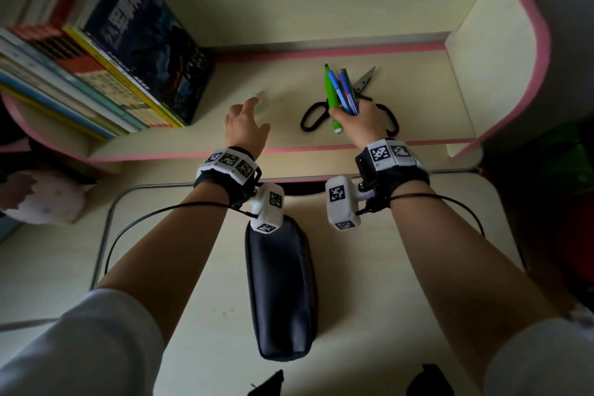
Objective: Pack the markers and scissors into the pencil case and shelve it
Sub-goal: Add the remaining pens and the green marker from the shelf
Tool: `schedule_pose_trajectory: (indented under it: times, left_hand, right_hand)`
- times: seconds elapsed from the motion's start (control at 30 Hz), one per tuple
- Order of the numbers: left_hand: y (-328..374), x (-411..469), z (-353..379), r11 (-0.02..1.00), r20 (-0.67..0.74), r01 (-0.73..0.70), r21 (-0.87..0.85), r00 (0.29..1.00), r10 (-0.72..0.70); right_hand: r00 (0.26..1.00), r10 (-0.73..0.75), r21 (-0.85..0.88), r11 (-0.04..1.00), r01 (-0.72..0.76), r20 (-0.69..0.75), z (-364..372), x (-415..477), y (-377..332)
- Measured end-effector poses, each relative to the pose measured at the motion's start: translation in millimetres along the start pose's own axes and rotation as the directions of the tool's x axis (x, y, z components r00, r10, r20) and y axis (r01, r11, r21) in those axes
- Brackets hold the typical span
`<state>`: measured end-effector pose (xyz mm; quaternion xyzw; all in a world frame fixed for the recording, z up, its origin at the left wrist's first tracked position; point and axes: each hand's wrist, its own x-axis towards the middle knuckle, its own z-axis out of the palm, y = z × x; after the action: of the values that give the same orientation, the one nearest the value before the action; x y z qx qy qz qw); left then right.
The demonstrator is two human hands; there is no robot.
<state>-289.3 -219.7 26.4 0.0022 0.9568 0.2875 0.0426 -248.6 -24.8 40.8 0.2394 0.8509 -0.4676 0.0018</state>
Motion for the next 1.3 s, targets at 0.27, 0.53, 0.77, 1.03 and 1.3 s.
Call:
schedule_pose_trajectory:
  times: [0.27,0.53,0.77,1.03,1.3]
  left_hand:
    - [-17.1,33.2,4.2,0.970,0.160,-0.139,0.199,0.981,0.108]
    - [-30.9,41.1,7.7,0.970,0.008,-0.205,0.129,0.979,0.206]
    - [-30.6,34.0,-7.6,0.981,-0.001,-0.150,-0.124,0.989,0.151]
    - [-23.4,7.8,-44.2,0.866,0.013,-0.127,-0.483,0.988,0.152]
    - [-36.0,-12.3,-85.0,0.817,-0.128,-0.133,-0.561,0.989,0.073]
  right_hand:
    - [1.000,-0.017,0.024,1.000,0.016,0.023,37.3,11.2,-11.9]
    - [1.000,-0.012,0.084,0.996,0.013,-0.008,52.3,11.7,-15.4]
    - [1.000,0.009,0.122,0.993,-0.007,-0.020,49.6,2.5,-21.2]
    - [0.997,-0.043,0.172,0.984,0.053,-0.061,41.3,-23.0,-38.7]
    - [0.988,-0.154,0.235,0.961,0.148,0.008,48.9,-55.7,-62.8]
